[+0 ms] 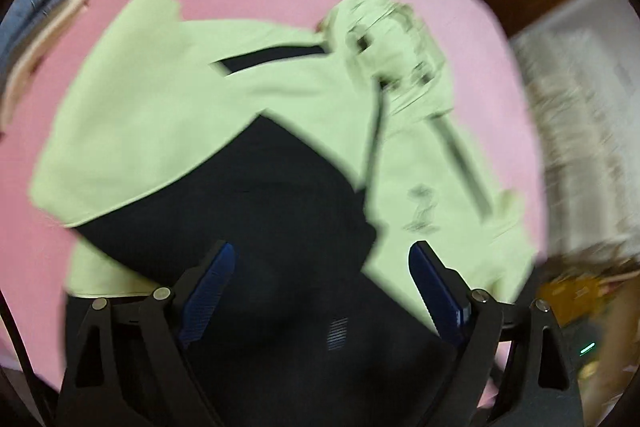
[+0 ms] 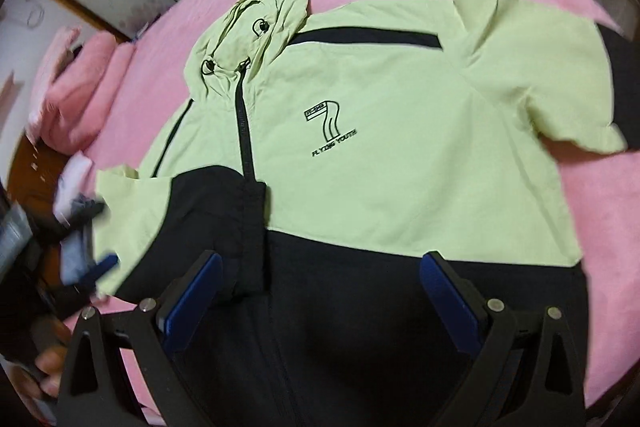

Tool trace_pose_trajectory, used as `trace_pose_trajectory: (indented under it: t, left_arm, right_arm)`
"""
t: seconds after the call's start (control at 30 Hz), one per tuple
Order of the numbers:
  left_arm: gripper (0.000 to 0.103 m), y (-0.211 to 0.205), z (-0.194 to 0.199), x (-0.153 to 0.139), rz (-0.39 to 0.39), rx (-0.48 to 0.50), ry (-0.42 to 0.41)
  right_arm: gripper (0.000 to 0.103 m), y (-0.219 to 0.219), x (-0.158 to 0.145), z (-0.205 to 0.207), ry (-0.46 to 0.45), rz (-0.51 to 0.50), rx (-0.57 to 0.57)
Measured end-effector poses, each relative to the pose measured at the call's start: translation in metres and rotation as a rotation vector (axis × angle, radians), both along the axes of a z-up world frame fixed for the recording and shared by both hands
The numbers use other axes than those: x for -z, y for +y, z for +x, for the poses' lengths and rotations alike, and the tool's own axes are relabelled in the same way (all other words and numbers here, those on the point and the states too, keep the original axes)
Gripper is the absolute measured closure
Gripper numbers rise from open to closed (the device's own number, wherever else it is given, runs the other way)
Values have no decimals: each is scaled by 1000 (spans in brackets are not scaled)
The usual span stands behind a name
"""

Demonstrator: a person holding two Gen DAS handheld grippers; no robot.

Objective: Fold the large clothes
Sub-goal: 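Carry the held sleeve across the jacket body with the left gripper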

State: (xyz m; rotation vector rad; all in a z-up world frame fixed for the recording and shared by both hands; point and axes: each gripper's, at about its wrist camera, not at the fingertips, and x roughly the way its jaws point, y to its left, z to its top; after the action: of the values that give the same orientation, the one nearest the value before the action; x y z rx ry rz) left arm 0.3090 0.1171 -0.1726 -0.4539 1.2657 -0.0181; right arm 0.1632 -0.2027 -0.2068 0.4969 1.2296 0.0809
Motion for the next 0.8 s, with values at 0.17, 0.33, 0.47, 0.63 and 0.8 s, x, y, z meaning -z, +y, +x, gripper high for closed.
trace_pose_trajectory:
  t: [0.17,0.33,0.47,0.63,0.8]
  left_arm:
    - [15,54,-35,30,152,1,82]
    - [15,104,-65,60,184,-77,145]
    - [15,127,-76,75,170,-145,184]
    - [15,143,-73,96,202,-166,207]
    - [15,161,-63,106,251,-184,229]
  right_arm:
    - [20,25,27,-4,35,163,-42]
    - [37,74,56,-1,85,188,-147]
    - [37,99,66,12,88,142,-168]
    - [77,122,57,33,43,33,-255]
    - [80,122,5,46,-160,-20,-317]
